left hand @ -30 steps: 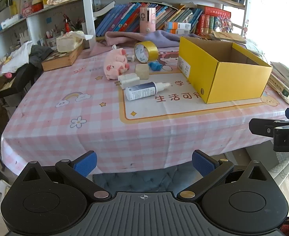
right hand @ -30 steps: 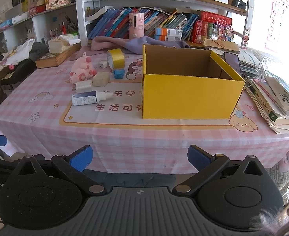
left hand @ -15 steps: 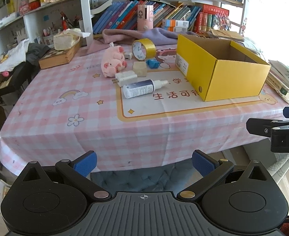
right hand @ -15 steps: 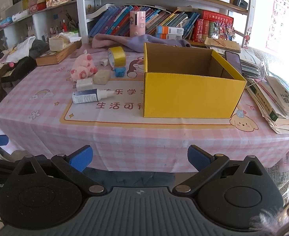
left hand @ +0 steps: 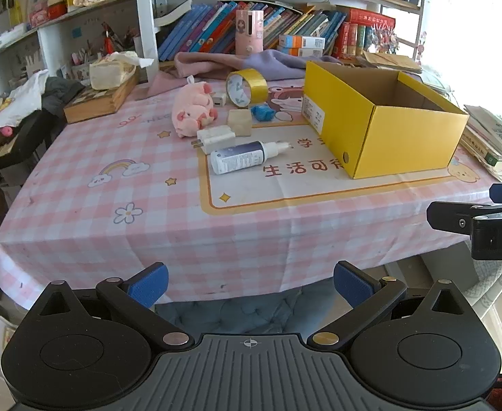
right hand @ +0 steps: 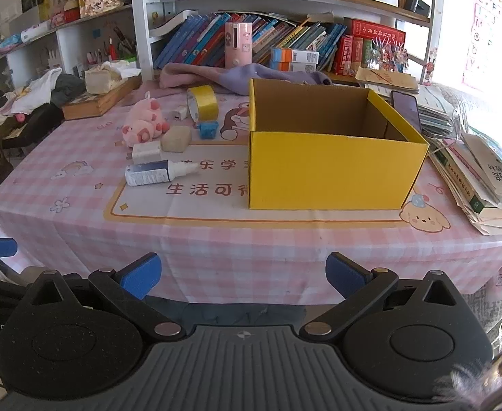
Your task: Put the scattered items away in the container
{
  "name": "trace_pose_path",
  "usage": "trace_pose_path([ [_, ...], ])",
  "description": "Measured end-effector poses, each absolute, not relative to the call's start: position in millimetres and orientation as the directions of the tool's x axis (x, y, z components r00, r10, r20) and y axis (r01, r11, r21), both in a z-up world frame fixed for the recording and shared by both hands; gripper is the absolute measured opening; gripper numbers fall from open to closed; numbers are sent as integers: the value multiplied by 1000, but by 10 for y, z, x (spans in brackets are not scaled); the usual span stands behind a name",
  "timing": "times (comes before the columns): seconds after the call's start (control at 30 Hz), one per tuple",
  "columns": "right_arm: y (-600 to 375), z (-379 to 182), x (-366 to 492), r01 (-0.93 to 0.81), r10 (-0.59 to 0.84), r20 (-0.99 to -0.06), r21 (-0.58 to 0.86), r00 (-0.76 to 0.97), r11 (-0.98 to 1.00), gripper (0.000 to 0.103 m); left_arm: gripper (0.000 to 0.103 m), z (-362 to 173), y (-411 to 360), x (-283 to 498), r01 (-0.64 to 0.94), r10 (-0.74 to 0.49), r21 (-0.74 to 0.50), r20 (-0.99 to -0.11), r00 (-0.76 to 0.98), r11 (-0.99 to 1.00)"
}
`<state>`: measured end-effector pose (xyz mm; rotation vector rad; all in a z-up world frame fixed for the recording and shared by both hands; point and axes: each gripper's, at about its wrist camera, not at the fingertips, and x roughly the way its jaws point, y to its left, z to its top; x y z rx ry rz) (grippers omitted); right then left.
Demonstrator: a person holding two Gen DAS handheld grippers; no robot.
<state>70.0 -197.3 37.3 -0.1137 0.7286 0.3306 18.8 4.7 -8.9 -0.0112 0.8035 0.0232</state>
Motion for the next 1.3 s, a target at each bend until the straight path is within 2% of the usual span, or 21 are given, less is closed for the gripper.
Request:
trace_pose_path([
  [0.53,-1717,425,716,-385,299,-654,13,695,923,103,103,-68,320,164,-73,41,-15,-712,701,997],
  [1.3,-1367,477,837,-532,412,-618,-13,670,847,103,103,-13,502,188,-80,31,-48,-636,771,996],
])
